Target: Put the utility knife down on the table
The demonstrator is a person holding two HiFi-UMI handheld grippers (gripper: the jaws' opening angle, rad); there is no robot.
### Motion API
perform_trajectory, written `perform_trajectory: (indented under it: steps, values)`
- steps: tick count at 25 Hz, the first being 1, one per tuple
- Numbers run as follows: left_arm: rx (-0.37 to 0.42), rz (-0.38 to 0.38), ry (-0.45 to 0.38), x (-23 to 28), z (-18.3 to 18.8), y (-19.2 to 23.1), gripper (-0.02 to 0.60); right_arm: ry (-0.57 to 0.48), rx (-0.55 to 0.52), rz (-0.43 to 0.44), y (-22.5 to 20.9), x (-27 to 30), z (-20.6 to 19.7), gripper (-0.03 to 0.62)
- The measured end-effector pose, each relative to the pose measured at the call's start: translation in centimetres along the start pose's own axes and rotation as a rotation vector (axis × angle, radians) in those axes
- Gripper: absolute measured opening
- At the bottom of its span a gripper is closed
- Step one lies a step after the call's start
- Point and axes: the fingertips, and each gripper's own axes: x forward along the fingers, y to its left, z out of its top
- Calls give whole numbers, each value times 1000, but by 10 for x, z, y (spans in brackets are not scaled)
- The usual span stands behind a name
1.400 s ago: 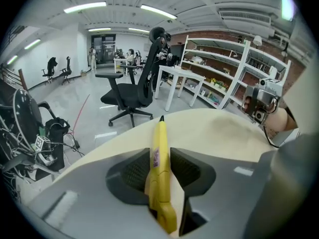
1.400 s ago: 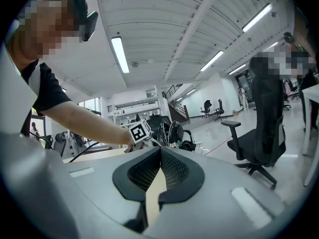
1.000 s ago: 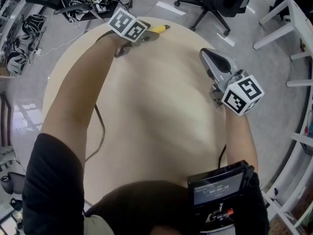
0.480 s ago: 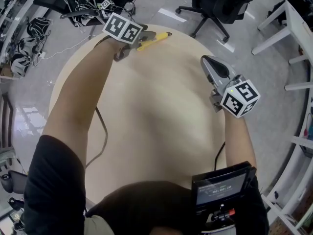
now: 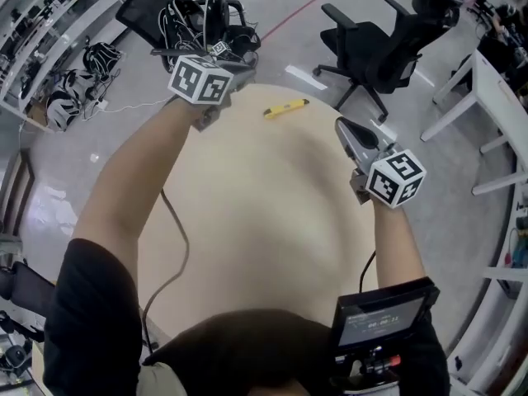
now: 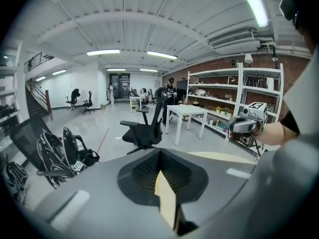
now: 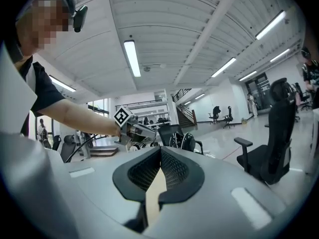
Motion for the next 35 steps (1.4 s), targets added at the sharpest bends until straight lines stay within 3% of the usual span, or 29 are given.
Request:
perform_trajectory:
  steps: [4, 8, 16, 20, 27, 35]
  values:
    - [-24, 81, -116, -107, 39, -13, 0, -38, -58, 77, 59, 9, 56, 15]
    - [-54, 203, -214, -238, 48, -22, 0, -51, -118, 188, 138, 25, 107, 15]
    - [-55, 473, -306, -483, 28, -75, 0, -83, -163, 400, 286, 43, 169, 15]
    - [-68, 579, -338, -586, 1, -126, 0, -71, -198, 483, 370, 36, 184, 14]
    - [-60, 664, -367, -708, -41, -212, 0, -94, -199, 561, 488, 21, 199, 15]
    - [-35, 707, -362, -796, -107, -288, 0, -92, -154, 595, 580, 4, 177, 15]
